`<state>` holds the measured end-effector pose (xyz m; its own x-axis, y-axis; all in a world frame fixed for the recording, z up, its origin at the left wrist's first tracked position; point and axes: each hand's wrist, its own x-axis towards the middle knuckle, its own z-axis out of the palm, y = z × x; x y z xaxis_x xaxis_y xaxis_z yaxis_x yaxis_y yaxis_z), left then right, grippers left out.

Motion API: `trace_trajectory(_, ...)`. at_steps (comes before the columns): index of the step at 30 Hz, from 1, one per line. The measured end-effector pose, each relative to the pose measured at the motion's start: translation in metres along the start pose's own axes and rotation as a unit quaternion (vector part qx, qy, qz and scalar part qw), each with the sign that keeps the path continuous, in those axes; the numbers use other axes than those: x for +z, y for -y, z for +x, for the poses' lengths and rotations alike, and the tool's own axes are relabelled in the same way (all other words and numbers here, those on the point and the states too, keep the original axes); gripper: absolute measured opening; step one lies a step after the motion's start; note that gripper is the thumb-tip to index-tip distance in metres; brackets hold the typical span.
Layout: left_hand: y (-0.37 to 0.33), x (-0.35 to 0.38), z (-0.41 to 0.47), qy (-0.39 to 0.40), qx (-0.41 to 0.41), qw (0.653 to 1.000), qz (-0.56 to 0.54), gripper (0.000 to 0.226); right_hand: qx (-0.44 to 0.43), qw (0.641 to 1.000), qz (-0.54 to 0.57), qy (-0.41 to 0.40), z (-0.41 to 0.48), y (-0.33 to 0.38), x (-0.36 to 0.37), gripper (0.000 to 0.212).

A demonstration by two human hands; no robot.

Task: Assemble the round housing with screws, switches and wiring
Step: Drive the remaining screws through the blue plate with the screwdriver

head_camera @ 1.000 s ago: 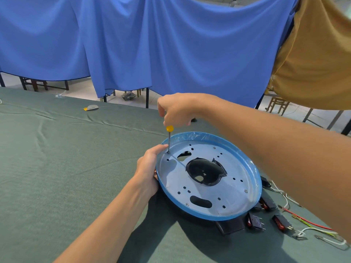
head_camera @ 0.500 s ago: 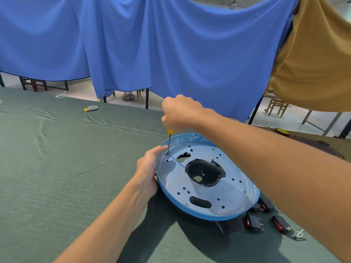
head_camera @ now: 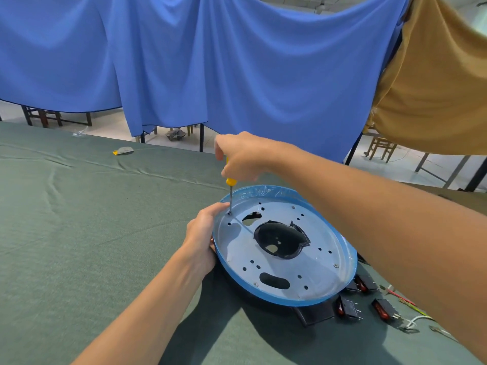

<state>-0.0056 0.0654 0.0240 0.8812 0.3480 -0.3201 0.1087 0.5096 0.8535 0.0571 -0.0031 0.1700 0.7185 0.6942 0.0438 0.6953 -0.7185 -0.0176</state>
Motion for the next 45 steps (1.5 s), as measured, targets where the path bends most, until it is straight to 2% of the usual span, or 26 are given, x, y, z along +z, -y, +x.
trace_trajectory(2, 0.000, 0.001, 0.000, 0.000, -0.002, 1.000, -0.001, 0.048, 0.000, 0.997, -0.024, -0.068, 0.000, 0.000, 0.008, 0.010)
trace_trajectory(3, 0.000, 0.001, -0.001, -0.001, -0.002, 1.000, -0.001, 0.048, 0.013, 0.996, -0.034, -0.084, -0.001, 0.000, 0.011, 0.017)
trace_trajectory(5, 0.000, 0.000, -0.001, -0.002, -0.004, 1.000, 0.000, 0.048, 0.026, 0.997, -0.049, -0.050, -0.002, 0.001, 0.008, 0.030)
trace_trajectory(6, 0.000, 0.000, 0.000, -0.002, -0.005, 1.000, 0.000, 0.048, 0.017, 0.999, -0.037, -0.019, -0.001, 0.001, 0.005, 0.025)
trace_trajectory(8, -0.001, 0.000, 0.000, -0.006, -0.005, 1.000, 0.001, 0.047, -0.006, 1.000, -0.011, 0.012, 0.000, 0.002, 0.000, 0.004)
trace_trajectory(11, 0.000, 0.000, 0.000, -0.005, -0.007, 1.000, 0.004, 0.047, -0.006, 0.997, -0.049, -0.066, 0.000, 0.002, 0.008, 0.005)
trace_trajectory(12, 0.000, 0.000, 0.000, -0.006, -0.008, 1.000, 0.004, 0.047, 0.007, 0.995, -0.065, -0.078, 0.001, 0.002, 0.011, 0.015)
trace_trajectory(13, 0.000, 0.000, 0.000, -0.006, -0.009, 1.000, 0.005, 0.047, 0.014, 0.995, -0.073, -0.067, 0.000, 0.003, 0.010, 0.021)
trace_trajectory(16, 0.000, 0.000, 0.000, -0.007, -0.009, 1.000, 0.003, 0.048, 0.003, 0.999, -0.040, 0.032, 0.002, 0.005, -0.001, 0.019)
trace_trajectory(17, 0.000, 0.000, 0.000, -0.009, -0.009, 1.000, 0.003, 0.048, -0.004, 0.999, -0.033, 0.033, 0.001, 0.006, -0.003, 0.019)
trace_trajectory(19, 0.000, 0.000, 0.000, -0.009, -0.011, 1.000, 0.005, 0.046, -0.011, 0.998, -0.061, -0.026, 0.001, 0.005, 0.001, 0.005)
trace_trajectory(21, 0.000, 0.000, 0.000, -0.011, -0.011, 1.000, 0.005, 0.045, 0.010, 0.991, -0.112, -0.071, 0.002, 0.003, 0.008, 0.027)
trace_trajectory(23, 0.000, 0.001, 0.000, -0.011, -0.011, 1.000, 0.005, 0.046, 0.012, 0.992, -0.119, -0.029, 0.001, 0.003, 0.003, 0.023)
trace_trajectory(25, -0.001, 0.000, 0.000, -0.012, -0.011, 1.000, 0.007, 0.047, 0.000, 0.996, -0.077, 0.037, 0.002, 0.004, -0.004, 0.017)
trace_trajectory(26, -0.001, 0.000, 0.000, -0.013, -0.011, 1.000, 0.008, 0.047, -0.007, 0.997, -0.063, 0.042, 0.001, 0.005, -0.005, 0.018)
trace_trajectory(28, 0.000, 0.000, 0.000, -0.011, -0.012, 1.000, 0.007, 0.048, -0.011, 0.998, -0.055, -0.006, -0.001, 0.004, 0.000, 0.006)
trace_trajectory(30, 0.000, 0.000, -0.001, -0.012, -0.012, 1.000, 0.010, 0.047, 0.016, 0.996, -0.071, -0.041, -0.003, 0.005, 0.004, 0.015)
trace_trajectory(33, 0.000, 0.000, 0.000, -0.011, -0.008, 1.000, 0.009, 0.047, 0.010, 0.996, -0.080, 0.032, -0.001, 0.007, -0.007, 0.009)
trace_trajectory(35, 0.000, 0.000, 0.001, -0.012, -0.009, 1.000, 0.007, 0.047, -0.007, 0.996, -0.063, 0.056, 0.001, 0.008, -0.009, 0.017)
trace_trajectory(37, 0.001, 0.000, 0.001, -0.003, -0.011, 1.000, 0.005, 0.047, -0.010, 0.997, -0.072, 0.000, 0.003, 0.005, 0.000, 0.007)
trace_trajectory(39, 0.001, 0.000, 0.001, -0.001, -0.010, 1.000, 0.003, 0.047, 0.018, 0.994, -0.094, -0.050, 0.003, 0.004, 0.007, 0.021)
trace_trajectory(42, 0.001, -0.001, 0.003, -0.001, -0.009, 1.000, -0.001, 0.048, 0.020, 0.996, -0.078, 0.034, 0.005, 0.003, -0.004, 0.010)
trace_trajectory(43, 0.001, -0.002, 0.003, -0.001, -0.009, 1.000, -0.002, 0.048, 0.013, 0.997, -0.058, 0.056, 0.004, 0.003, -0.008, 0.012)
trace_trajectory(45, 0.001, -0.003, 0.004, 0.001, -0.010, 1.000, -0.001, 0.048, 0.000, 0.998, -0.053, 0.027, 0.004, 0.001, -0.004, 0.007)
